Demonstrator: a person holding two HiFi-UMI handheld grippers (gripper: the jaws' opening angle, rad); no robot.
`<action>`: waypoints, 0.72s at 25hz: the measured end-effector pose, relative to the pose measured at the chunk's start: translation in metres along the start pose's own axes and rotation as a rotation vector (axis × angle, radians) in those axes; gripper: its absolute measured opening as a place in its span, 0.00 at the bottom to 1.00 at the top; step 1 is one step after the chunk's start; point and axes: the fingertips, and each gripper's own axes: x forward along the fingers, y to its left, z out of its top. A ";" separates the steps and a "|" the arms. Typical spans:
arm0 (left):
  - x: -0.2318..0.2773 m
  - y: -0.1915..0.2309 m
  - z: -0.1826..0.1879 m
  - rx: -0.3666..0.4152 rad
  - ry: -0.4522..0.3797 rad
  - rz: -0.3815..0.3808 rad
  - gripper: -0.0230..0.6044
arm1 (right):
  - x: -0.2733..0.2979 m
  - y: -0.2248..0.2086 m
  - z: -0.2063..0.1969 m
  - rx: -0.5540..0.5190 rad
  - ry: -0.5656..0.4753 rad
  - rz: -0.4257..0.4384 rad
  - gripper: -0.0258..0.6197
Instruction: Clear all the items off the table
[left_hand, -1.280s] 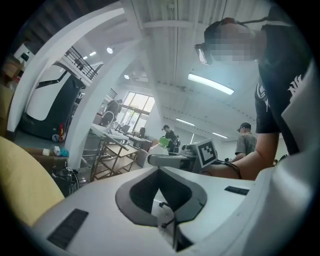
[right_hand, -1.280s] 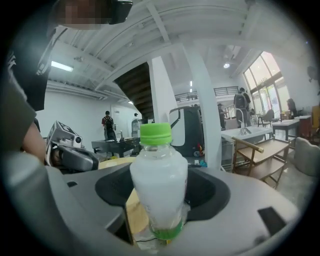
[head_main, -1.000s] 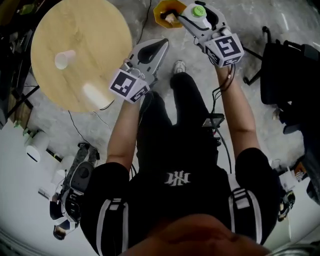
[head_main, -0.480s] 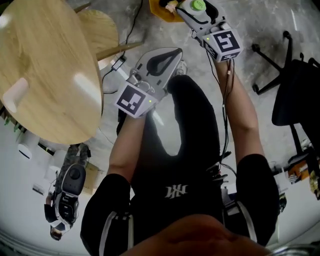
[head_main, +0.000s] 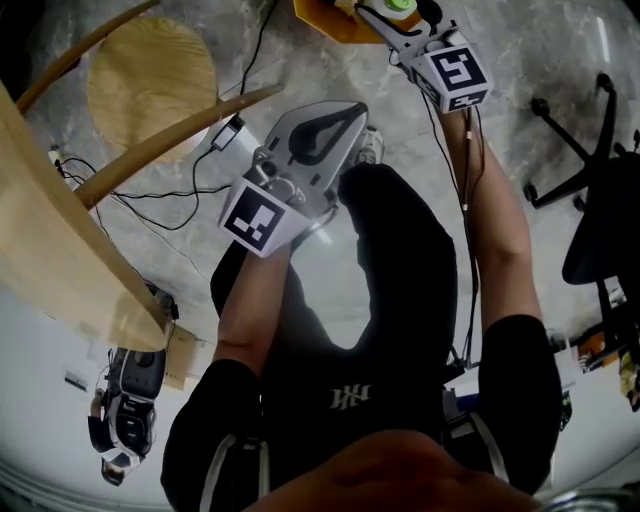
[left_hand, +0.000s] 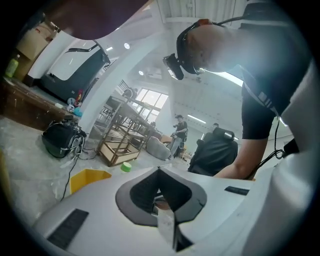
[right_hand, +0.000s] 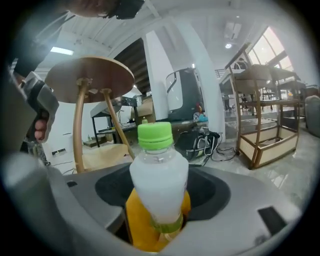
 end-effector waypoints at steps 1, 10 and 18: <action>-0.001 0.002 -0.005 0.001 -0.001 -0.003 0.04 | 0.004 0.001 -0.009 -0.003 0.011 0.000 0.52; -0.001 -0.008 0.000 0.008 -0.004 -0.056 0.04 | 0.005 0.009 -0.011 -0.041 0.055 0.000 0.63; -0.021 -0.096 0.101 0.005 -0.037 -0.144 0.04 | -0.095 0.048 0.120 -0.026 -0.001 -0.003 0.05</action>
